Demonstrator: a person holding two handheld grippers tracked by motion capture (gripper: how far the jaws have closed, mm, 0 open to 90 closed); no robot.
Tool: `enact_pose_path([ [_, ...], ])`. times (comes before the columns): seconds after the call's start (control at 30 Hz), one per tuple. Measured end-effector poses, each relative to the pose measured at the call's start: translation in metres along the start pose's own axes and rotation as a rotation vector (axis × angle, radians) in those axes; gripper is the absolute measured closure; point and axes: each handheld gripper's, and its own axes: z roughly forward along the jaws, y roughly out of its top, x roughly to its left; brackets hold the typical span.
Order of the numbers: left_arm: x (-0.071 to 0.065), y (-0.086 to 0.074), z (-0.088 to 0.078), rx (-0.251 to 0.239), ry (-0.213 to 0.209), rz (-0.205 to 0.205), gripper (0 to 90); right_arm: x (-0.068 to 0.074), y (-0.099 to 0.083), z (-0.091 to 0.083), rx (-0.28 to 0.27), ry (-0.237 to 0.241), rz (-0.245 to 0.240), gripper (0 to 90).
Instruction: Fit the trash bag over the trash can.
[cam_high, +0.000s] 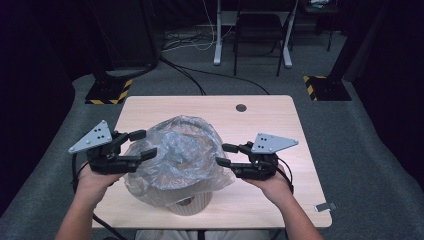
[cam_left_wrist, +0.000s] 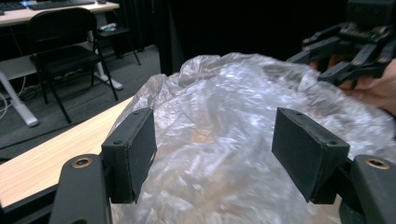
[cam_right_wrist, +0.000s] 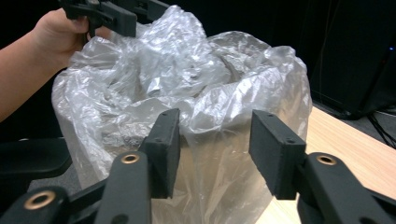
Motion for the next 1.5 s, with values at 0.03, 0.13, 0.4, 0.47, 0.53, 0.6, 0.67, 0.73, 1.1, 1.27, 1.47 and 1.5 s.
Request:
enact_pose_path([
  [0.03,0.000,-0.001,0.003,0.005,0.001,0.001,29.8,0.000,0.000,0.000,-0.001,-0.006,0.004,50.5],
  [0.13,0.001,-0.004,0.010,0.023,-0.002,0.000,29.5,-0.002,0.002,-0.001,-0.017,-0.020,0.014,48.5],
  [0.4,0.002,-0.010,0.017,0.056,-0.023,0.006,29.3,-0.004,0.007,0.004,-0.012,-0.028,0.005,46.5],
  [0.47,0.002,-0.011,0.017,0.057,-0.026,0.002,29.0,-0.006,0.006,0.004,-0.022,-0.044,0.011,46.5],
  [0.53,0.002,-0.011,0.017,0.069,-0.032,0.005,29.0,-0.008,0.004,0.003,-0.028,-0.053,0.025,46.5],
  [0.6,0.001,-0.012,0.018,0.084,-0.043,0.009,29.4,-0.010,0.003,0.002,-0.022,-0.062,0.030,46.5],
  [0.67,0.001,-0.013,0.018,0.096,-0.049,0.013,29.4,-0.011,0.002,0.003,-0.017,-0.070,0.028,46.6],
  [0.73,0.001,-0.015,0.019,0.105,-0.056,0.013,29.3,-0.012,0.002,0.004,-0.017,-0.073,0.030,46.6],
  [1.1,-0.002,-0.022,0.017,0.122,-0.058,0.052,30.5,-0.019,-0.002,0.007,-0.008,-0.059,0.059,49.6],
  [1.27,0.000,-0.025,0.010,0.118,-0.038,0.067,31.3,-0.017,-0.002,0.013,0.012,-0.015,0.054,50.9],
  [1.47,0.006,-0.030,-0.004,0.115,-0.027,0.061,32.6,-0.012,-0.001,0.025,0.021,0.034,0.040,50.5],
  [1.5,0.007,-0.030,-0.005,0.117,-0.026,0.060,32.6,-0.010,0.000,0.027,0.023,0.041,0.039,50.4],
])
